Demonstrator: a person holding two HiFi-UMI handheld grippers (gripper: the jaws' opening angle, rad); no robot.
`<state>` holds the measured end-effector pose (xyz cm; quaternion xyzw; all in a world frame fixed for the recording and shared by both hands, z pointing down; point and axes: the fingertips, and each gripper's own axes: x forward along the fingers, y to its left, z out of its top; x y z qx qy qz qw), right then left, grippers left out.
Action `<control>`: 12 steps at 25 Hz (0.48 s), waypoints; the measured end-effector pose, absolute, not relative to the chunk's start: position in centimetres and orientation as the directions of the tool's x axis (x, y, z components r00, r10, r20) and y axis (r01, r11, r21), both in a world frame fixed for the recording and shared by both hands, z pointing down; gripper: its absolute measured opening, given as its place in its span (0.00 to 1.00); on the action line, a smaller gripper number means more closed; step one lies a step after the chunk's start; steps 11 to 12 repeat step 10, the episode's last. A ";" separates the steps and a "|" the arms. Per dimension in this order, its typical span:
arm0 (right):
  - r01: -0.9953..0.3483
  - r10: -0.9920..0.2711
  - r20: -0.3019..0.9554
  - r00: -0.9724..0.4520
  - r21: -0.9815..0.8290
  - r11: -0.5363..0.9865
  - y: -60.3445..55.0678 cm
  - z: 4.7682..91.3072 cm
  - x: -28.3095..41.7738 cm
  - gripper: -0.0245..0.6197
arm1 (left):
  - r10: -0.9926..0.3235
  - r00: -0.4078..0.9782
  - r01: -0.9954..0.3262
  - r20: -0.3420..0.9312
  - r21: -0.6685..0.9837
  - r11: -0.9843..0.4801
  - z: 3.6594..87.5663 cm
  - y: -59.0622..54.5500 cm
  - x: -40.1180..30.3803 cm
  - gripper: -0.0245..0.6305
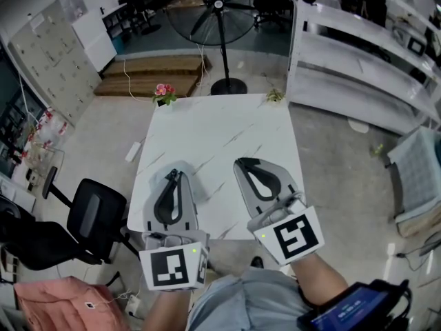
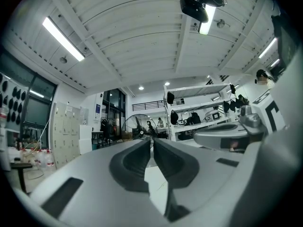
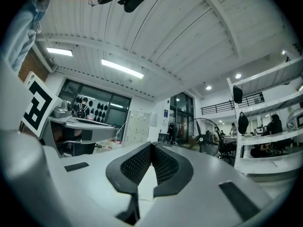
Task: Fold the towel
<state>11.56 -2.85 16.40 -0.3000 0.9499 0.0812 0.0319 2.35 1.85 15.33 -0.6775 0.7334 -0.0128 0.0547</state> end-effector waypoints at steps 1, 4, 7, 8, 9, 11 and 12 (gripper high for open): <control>-0.574 -0.564 -0.108 -0.819 0.137 0.807 -2.8 16.4 11.5 0.06 | -0.995 -0.077 -0.992 -0.062 -0.092 0.083 15.4 1.9 2.3 0.08; -0.572 -0.562 -0.107 -0.820 0.134 0.809 -2.7 16.4 11.4 0.06 | -0.994 -0.081 -0.991 -0.070 -0.103 0.088 15.2 1.9 2.2 0.08; -0.570 -0.561 -0.106 -0.821 0.135 0.810 -2.8 16.4 11.3 0.06 | -0.994 -0.080 -0.991 -0.071 -0.103 0.087 15.2 1.7 2.2 0.08; -0.570 -0.560 -0.106 -0.822 0.135 0.810 -2.8 16.4 11.3 0.06 | -0.995 -0.080 -0.991 -0.068 -0.100 0.086 15.3 1.7 2.2 0.08; -0.570 -0.560 -0.105 -0.822 0.136 0.811 -2.9 16.4 11.3 0.06 | -0.995 -0.079 -0.992 -0.063 -0.094 0.085 15.4 1.7 2.2 0.08; -0.569 -0.560 -0.104 -0.822 0.136 0.811 -2.9 16.4 11.2 0.06 | -0.995 -0.078 -0.993 -0.058 -0.087 0.083 15.5 1.6 2.3 0.08; -0.569 -0.560 -0.104 -0.822 0.136 0.811 -2.9 16.4 11.2 0.06 | -0.995 -0.078 -0.993 -0.058 -0.087 0.083 15.5 1.6 2.3 0.08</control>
